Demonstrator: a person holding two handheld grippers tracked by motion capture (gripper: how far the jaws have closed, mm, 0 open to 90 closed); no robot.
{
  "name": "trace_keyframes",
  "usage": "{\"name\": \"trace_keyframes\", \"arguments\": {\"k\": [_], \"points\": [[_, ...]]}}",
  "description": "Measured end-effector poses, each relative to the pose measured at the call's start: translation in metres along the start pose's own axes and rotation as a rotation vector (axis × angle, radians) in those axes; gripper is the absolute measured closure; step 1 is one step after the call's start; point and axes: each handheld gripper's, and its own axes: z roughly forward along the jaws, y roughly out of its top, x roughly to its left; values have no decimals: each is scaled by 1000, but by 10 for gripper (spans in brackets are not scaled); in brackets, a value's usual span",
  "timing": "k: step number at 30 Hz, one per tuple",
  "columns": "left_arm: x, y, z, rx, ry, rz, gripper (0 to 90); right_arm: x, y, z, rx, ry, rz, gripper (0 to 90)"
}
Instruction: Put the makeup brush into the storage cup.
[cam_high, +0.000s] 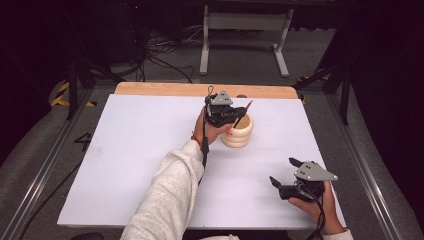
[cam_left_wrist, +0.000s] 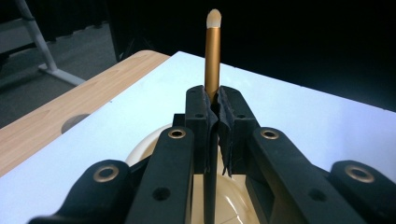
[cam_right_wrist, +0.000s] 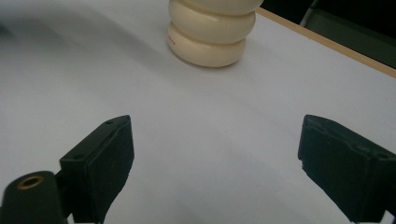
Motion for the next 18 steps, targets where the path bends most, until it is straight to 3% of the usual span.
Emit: {"name": "trace_keyframes", "arguments": {"k": [18], "points": [[0, -3, 0, 27, 4, 17, 828, 1, 0, 1, 7, 5, -6, 113]]}}
